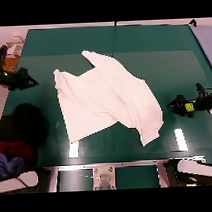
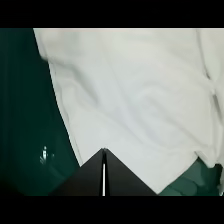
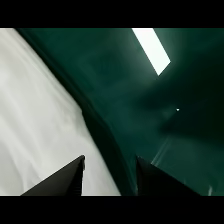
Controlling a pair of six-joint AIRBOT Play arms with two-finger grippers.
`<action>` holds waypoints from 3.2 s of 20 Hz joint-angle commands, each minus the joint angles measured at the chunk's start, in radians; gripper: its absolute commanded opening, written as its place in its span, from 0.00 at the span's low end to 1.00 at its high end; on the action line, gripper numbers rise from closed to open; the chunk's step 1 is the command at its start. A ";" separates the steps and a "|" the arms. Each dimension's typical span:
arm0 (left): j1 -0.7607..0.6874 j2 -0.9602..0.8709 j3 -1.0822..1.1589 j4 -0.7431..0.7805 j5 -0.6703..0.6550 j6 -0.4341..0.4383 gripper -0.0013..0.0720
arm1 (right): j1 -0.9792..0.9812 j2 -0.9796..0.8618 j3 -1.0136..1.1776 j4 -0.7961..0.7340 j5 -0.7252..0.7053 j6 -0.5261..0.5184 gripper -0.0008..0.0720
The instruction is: Fold the shirts.
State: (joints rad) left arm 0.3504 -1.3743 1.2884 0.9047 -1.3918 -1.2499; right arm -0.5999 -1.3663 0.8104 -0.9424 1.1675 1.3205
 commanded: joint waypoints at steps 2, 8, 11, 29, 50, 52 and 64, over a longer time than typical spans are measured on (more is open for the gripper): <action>0.006 0.266 -0.407 0.038 0.061 -0.030 0.04 | 0.025 -0.313 0.171 0.150 0.019 -0.153 0.51; 0.006 0.376 -0.665 0.029 0.057 -0.082 0.63 | 0.143 -0.393 0.270 0.122 0.084 -0.174 0.45; 0.006 0.376 -0.780 0.002 0.075 -0.085 0.63 | 0.140 -0.393 0.293 0.084 0.135 -0.173 0.45; 0.005 0.372 -1.219 -0.484 0.389 0.197 0.56 | 0.152 -0.393 0.284 0.078 0.144 -0.173 0.40; -0.292 0.372 -0.050 -0.389 0.176 -0.022 0.04 | 0.138 0.076 0.675 0.423 0.224 -0.089 0.03; -0.290 0.372 0.242 -0.314 0.178 -0.052 0.04 | 0.093 0.209 0.788 0.438 0.170 -0.020 0.03; -0.290 0.434 0.854 0.275 0.155 -0.232 0.04 | -0.228 0.705 0.993 0.328 -0.224 0.121 0.03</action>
State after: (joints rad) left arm 0.0593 -0.9585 2.1384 1.0264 -1.2255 -1.4445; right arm -0.7956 -0.7090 1.7912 -0.5472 0.9897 1.4277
